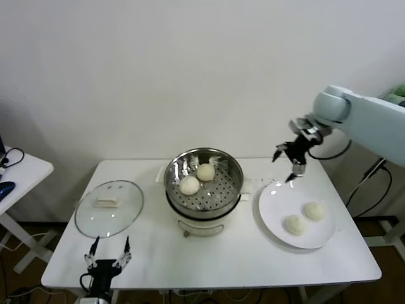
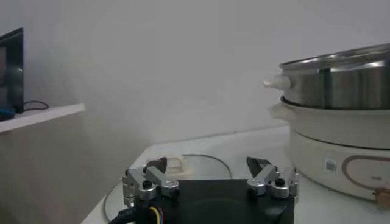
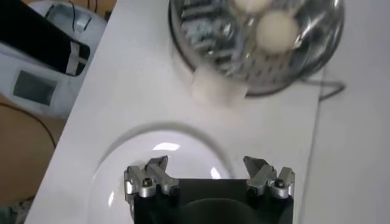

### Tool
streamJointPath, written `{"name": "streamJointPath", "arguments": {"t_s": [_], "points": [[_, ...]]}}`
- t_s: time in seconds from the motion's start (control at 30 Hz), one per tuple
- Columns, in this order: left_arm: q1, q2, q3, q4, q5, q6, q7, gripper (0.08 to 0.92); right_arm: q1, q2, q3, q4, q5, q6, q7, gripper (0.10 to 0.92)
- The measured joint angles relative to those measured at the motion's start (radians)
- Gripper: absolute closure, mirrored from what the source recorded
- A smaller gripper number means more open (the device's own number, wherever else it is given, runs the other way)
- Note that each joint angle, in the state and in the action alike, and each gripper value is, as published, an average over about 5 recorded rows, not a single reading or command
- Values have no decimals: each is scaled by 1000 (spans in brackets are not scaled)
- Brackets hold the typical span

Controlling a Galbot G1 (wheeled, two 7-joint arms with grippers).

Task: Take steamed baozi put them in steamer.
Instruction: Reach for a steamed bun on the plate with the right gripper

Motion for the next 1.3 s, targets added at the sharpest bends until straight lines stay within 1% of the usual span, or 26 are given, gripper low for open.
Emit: {"name": "streamJointPath", "arguments": {"t_s": [0.23, 0.47, 0.77, 1.3], "points": [[11, -2, -6, -6, 8, 0, 1, 177, -172, -85, 128, 6, -114, 21, 15, 203], [29, -4, -15, -5, 10, -8, 1, 177, -331, -106, 232, -14, -198, 40, 29, 203], [42, 2, -22, 0, 7, -13, 1, 177, -451, -84, 307, -50, -258, 49, 51, 203], [45, -2, -26, 11, 8, -19, -1, 177, -532, 6, 358, -120, -304, 56, 74, 203]]}}
